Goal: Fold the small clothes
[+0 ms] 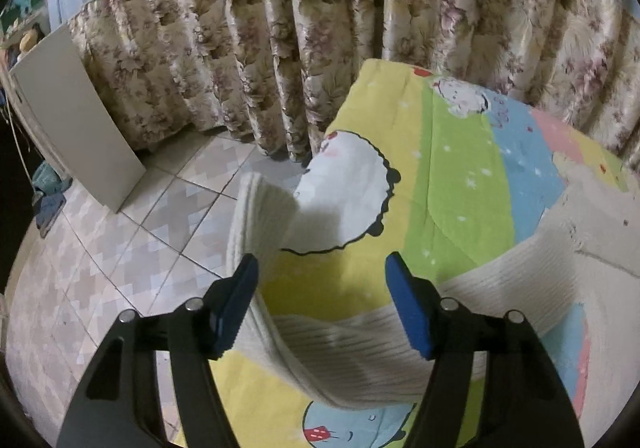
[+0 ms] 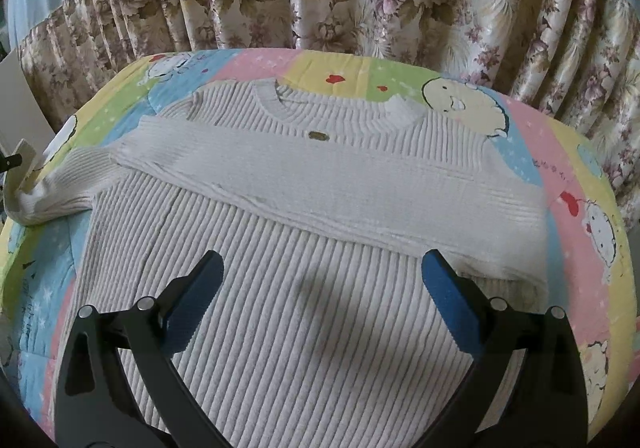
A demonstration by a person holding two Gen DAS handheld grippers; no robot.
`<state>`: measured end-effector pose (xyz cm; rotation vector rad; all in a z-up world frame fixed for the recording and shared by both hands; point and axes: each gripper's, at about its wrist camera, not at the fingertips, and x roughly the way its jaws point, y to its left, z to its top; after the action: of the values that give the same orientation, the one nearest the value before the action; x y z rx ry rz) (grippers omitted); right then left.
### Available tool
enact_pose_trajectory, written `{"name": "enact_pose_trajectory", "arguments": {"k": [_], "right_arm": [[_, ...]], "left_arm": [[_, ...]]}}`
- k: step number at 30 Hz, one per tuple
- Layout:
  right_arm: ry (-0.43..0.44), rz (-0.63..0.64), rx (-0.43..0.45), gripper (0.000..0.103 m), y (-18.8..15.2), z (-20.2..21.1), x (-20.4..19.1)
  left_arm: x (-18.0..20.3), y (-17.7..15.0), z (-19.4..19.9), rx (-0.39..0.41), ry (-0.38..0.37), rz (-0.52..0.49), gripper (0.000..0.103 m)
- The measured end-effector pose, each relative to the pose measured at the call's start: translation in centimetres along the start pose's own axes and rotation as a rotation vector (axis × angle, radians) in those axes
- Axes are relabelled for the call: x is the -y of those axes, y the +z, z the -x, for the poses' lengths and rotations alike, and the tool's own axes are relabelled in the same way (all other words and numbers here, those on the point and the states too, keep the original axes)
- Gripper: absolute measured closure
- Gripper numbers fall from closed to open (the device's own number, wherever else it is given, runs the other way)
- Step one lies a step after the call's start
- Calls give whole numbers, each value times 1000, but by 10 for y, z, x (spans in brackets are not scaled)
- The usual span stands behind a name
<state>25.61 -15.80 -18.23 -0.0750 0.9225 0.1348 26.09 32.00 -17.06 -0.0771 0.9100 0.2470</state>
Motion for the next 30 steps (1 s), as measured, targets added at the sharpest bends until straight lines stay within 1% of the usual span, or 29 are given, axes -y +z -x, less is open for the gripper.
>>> {"name": "enact_pose_trajectory", "arguments": {"k": [2, 5, 7, 9, 11, 12, 13, 14, 15, 16, 17, 20, 23, 26, 28, 29, 30], "right_arm": [[1, -5, 0, 4, -1, 0, 1], [8, -20, -3, 4, -3, -1, 5], [17, -29, -5, 4, -4, -2, 6], [25, -32, -3, 4, -4, -2, 5], [25, -28, 1, 4, -3, -1, 5], [23, -23, 7, 4, -3, 1, 5], [21, -22, 10, 4, -3, 1, 5], [21, -23, 12, 4, -3, 2, 6], [23, -27, 13, 4, -3, 2, 8], [26, -32, 13, 4, -3, 1, 11], [29, -38, 12, 4, -3, 1, 13], [50, -66, 13, 4, -4, -3, 20], [69, -84, 13, 5, -4, -5, 25], [78, -88, 19, 5, -3, -5, 31], [79, -93, 26, 5, -1, -4, 38], [78, -100, 29, 5, 0, -3, 44], [79, -110, 32, 5, 0, -1, 50]], "left_arm": [[-5, 2, 9, 25, -1, 22, 36], [-9, 4, 21, 51, -35, 40, 36], [-11, 3, 19, 47, -18, 45, 34], [-7, 2, 5, 7, 7, 23, 34], [-2, -3, -14, -41, 60, -2, 35], [-1, -5, -21, -60, 76, -6, 46], [-1, -6, -27, -78, 80, -8, 66], [-1, -8, -32, -95, 82, -3, 75], [-3, -9, -35, -109, 82, 10, 87], [-4, -10, -35, -111, 75, 21, 90], [-4, -10, -32, -102, 68, 33, 90], [2, -8, -16, -64, 16, 53, 91], [24, -2, 6, -14, -74, 62, 91], [59, 8, 25, 46, -184, 67, 91], [93, 17, 34, 78, -268, 54, 91], [116, 22, 36, 85, -319, 39, 91], [138, 26, 36, 86, -354, 23, 91]]}}
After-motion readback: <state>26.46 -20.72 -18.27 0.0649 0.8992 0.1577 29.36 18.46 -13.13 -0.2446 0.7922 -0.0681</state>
